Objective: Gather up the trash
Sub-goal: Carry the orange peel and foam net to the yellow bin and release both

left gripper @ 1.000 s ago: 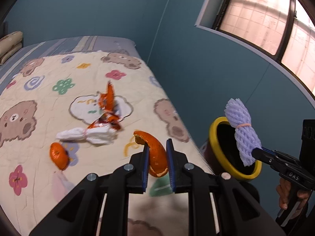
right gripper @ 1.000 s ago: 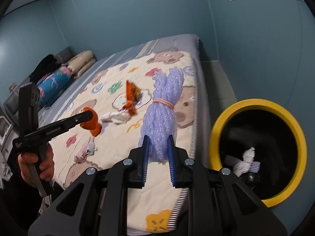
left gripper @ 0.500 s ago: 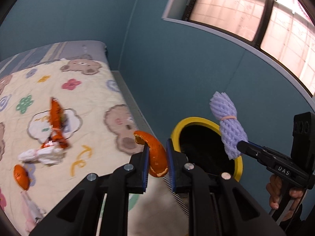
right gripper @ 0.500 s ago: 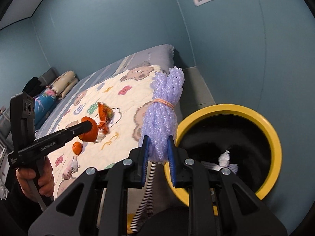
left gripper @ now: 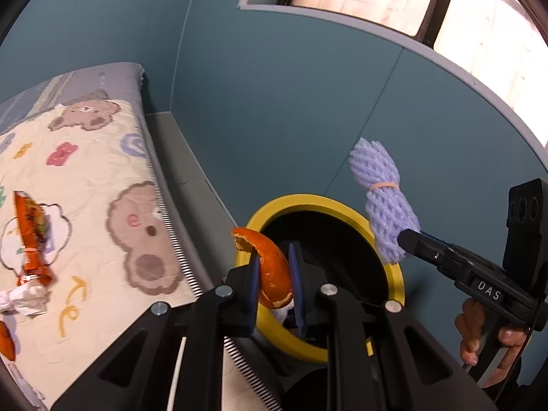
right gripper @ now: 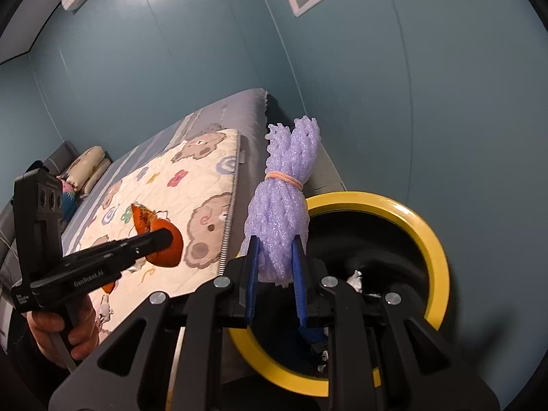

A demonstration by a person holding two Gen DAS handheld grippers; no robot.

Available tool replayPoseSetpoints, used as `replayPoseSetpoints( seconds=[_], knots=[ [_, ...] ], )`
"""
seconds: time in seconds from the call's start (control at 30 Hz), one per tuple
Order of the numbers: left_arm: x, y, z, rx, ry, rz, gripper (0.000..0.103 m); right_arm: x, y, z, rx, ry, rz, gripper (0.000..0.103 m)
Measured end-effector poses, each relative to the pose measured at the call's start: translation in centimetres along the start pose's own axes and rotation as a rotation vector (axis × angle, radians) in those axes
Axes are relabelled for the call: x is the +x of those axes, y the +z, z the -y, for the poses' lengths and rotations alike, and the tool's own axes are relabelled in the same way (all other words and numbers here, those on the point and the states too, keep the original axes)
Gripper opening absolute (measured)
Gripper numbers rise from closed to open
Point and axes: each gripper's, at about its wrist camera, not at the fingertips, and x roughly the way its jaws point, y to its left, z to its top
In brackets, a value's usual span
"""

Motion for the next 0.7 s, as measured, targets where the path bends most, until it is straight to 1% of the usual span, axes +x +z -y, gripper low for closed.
replayPoseSetpoints(
  seconds=[0.33, 0.5, 0.63, 0.7],
  knots=[
    [5.4, 0.3, 2.6, 0.023, -0.043, -0.060, 0.015, 1.3, -0.2, 3.2, 0.036, -0.034, -0.013, 0.018],
    [7.5, 0.0, 2.5, -0.011, -0.072, -0.089, 0.016, 1.8, -0.6, 4.5, 0.063, -0.044, -0.026, 0.018],
    [8.5, -0.3, 2.4, -0.024, -0.067, -0.102, 0.016, 2.1, -1.0, 5.4, 0.074, -0.050, -0.038, 0.019],
    [8.6, -0.3, 2.5, -0.030, -0.067, -0.100, 0.016, 2.3, -1.1, 5.6, 0.080, -0.051, -0.039, 0.021]
  ],
)
